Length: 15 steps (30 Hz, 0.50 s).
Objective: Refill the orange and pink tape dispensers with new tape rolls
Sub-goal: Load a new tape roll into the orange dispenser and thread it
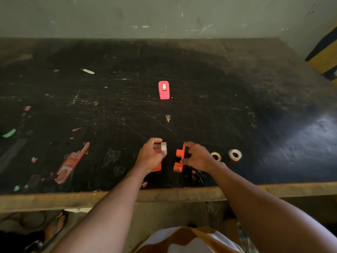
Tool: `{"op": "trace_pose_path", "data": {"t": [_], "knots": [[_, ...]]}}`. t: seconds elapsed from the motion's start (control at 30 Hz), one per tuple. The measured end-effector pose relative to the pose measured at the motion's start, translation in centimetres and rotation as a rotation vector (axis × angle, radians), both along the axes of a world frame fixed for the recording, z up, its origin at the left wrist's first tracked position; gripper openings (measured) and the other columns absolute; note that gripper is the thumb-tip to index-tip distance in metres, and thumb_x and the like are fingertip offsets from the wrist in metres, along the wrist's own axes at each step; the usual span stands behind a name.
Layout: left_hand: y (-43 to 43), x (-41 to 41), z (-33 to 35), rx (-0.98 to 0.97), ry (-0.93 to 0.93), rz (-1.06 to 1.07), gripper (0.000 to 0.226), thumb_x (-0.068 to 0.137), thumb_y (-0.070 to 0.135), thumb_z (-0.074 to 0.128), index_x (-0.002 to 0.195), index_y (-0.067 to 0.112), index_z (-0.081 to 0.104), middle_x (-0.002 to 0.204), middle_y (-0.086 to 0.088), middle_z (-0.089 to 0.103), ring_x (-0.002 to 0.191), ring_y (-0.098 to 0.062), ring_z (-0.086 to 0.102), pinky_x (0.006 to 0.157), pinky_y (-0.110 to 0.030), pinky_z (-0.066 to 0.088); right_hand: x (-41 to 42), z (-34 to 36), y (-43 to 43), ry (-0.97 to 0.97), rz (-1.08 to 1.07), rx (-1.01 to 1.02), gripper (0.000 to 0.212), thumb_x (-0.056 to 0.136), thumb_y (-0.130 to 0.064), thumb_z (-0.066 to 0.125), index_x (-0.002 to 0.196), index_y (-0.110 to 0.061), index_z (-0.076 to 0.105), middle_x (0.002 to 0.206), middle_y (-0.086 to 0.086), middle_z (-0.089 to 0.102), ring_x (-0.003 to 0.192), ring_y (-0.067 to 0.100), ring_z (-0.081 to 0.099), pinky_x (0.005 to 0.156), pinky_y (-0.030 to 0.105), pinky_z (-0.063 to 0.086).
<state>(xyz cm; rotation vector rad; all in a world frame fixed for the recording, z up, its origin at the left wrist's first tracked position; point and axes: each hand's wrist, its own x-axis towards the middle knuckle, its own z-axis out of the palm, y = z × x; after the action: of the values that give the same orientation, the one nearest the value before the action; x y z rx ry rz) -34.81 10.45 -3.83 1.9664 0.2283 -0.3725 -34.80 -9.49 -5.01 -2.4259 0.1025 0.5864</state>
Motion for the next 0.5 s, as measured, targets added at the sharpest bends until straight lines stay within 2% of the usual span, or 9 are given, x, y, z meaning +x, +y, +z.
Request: {"op": "trace_pose_path", "data": {"t": [0.13, 0.17, 0.23, 0.27, 0.37, 0.43, 0.5], "knots": [[-0.1, 0.1, 0.4, -0.256, 0.147, 0.107, 0.051, 0.088, -0.007, 0.065, 0.126, 0.026, 0.06, 0.129, -0.007, 0.061, 0.113, -0.022, 0.065, 0.075, -0.028, 0.06, -0.3, 0.1, -0.3, -0.028, -0.122, 0.182, 0.064, 0.072, -0.023, 0.083, 0.127, -0.025, 0.049, 0.119, -0.001, 0.061, 0.108, 0.015, 0.059, 0.078, 0.024, 0.048], [-0.1, 0.1, 0.5, -0.303, 0.174, 0.122, 0.051, 0.088, -0.009, 0.063, 0.126, 0.024, 0.061, 0.13, -0.009, 0.061, 0.115, -0.024, 0.064, 0.079, -0.03, 0.061, -0.4, 0.2, -0.4, -0.039, -0.17, 0.238, 0.061, 0.071, -0.021, 0.084, 0.123, -0.024, 0.051, 0.116, -0.001, 0.062, 0.106, 0.016, 0.061, 0.078, 0.027, 0.051], [-0.2, 0.3, 0.6, -0.399, 0.228, 0.134, 0.051, 0.088, -0.013, 0.059, 0.125, 0.022, 0.062, 0.132, -0.012, 0.061, 0.119, -0.027, 0.062, 0.091, -0.037, 0.059, -0.4, 0.7, -0.4, -0.048, -0.269, 0.367, 0.058, 0.069, -0.012, 0.085, 0.117, -0.02, 0.053, 0.114, 0.002, 0.063, 0.102, 0.02, 0.066, 0.083, 0.041, 0.058], [-0.2, 0.4, 0.7, -0.444, 0.254, 0.139, 0.049, 0.089, -0.014, 0.057, 0.123, 0.021, 0.063, 0.131, -0.013, 0.061, 0.12, -0.028, 0.062, 0.092, -0.038, 0.059, -0.4, 1.0, -0.4, -0.045, -0.297, 0.431, 0.057, 0.069, -0.006, 0.084, 0.115, -0.019, 0.053, 0.117, 0.003, 0.062, 0.1, 0.02, 0.066, 0.084, 0.044, 0.059], [-0.4, 0.7, 0.9, -0.556, 0.309, 0.165, 0.046, 0.089, -0.013, 0.052, 0.119, 0.02, 0.066, 0.128, -0.017, 0.063, 0.117, -0.032, 0.063, 0.082, -0.034, 0.059, -0.2, 1.8, -0.4, -0.083, -0.292, 0.512, 0.058, 0.072, -0.002, 0.081, 0.119, -0.024, 0.054, 0.127, -0.001, 0.058, 0.107, 0.015, 0.063, 0.089, 0.042, 0.058], [-0.4, 0.9, 1.0, -0.612, 0.338, 0.169, 0.046, 0.09, -0.009, 0.051, 0.126, 0.017, 0.065, 0.124, -0.018, 0.066, 0.112, -0.032, 0.067, 0.075, -0.031, 0.059, 0.0, 2.2, -0.5, -0.121, -0.275, 0.52, 0.063, 0.073, -0.005, 0.081, 0.127, -0.022, 0.055, 0.127, -0.006, 0.057, 0.117, 0.013, 0.058, 0.1, 0.043, 0.051], [-0.6, 1.0, 1.2, -0.631, 0.348, 0.157, 0.046, 0.092, -0.006, 0.049, 0.13, 0.015, 0.063, 0.119, -0.017, 0.069, 0.105, -0.03, 0.069, 0.073, -0.031, 0.059, 0.1, 2.5, -0.6, -0.137, -0.254, 0.515, 0.066, 0.074, -0.008, 0.082, 0.132, -0.023, 0.054, 0.125, -0.011, 0.057, 0.119, 0.008, 0.054, 0.105, 0.036, 0.046]]}}
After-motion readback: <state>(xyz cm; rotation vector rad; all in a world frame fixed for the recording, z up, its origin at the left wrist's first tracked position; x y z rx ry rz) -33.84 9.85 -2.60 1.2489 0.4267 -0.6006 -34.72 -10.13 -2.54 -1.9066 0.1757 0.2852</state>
